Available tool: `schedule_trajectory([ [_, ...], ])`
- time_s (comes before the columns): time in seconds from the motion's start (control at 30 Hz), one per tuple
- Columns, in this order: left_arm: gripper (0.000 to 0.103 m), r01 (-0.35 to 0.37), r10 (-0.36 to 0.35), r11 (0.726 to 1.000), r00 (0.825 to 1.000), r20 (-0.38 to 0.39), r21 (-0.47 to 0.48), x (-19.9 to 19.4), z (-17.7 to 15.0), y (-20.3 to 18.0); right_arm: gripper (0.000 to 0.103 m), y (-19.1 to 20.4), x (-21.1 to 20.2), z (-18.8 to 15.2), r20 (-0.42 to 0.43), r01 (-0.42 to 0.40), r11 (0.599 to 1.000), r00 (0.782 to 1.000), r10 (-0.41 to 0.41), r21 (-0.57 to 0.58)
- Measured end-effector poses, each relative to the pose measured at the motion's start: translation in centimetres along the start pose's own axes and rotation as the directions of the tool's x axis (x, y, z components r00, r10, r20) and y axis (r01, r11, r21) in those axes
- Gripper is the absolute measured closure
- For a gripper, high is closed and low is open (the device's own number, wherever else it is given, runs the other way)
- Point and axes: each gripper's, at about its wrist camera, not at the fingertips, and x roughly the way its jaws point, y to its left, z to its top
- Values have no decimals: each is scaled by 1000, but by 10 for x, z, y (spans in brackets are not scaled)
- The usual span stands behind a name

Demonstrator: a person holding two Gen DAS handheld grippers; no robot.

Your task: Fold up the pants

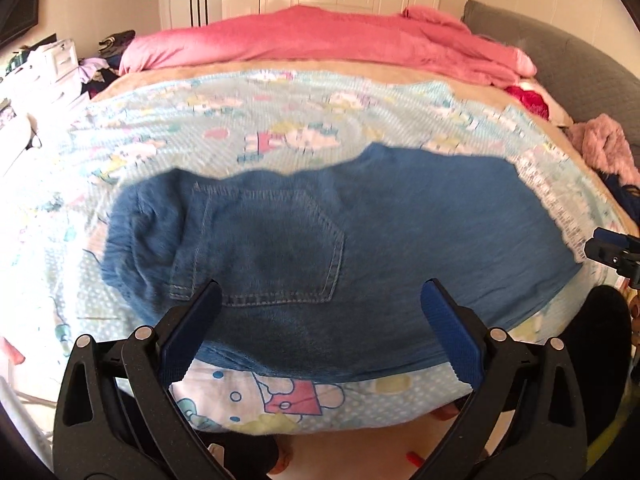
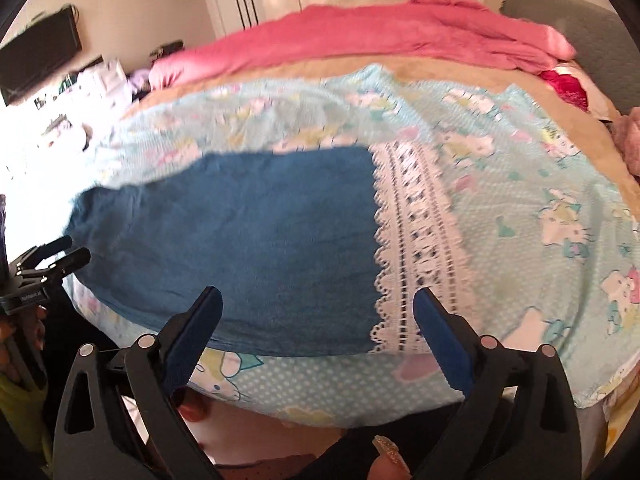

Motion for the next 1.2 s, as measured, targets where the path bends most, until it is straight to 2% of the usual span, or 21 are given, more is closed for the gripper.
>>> schedule_trajectory([
  [0.3,9,24,-25,1000,997,79,9,-36,12,-16,5,-2,-54,10,161,22,1000,987,-22,2],
  [0.47,9,43,-44,999,994,101,14,-47,20,-26,4,-5,-69,12,198,33,999,980,-34,6],
  [0.73,9,63,-69,996,993,96,62,-41,31,-52,4,-22,-80,6,219,52,998,974,-61,48],
  [0.9,9,75,-84,992,993,84,99,-30,39,-72,4,-36,-83,3,227,92,993,968,-106,74],
  [1.2,9,99,-111,980,992,58,175,-7,54,-106,4,-55,-76,-3,217,131,985,964,-153,113],
])
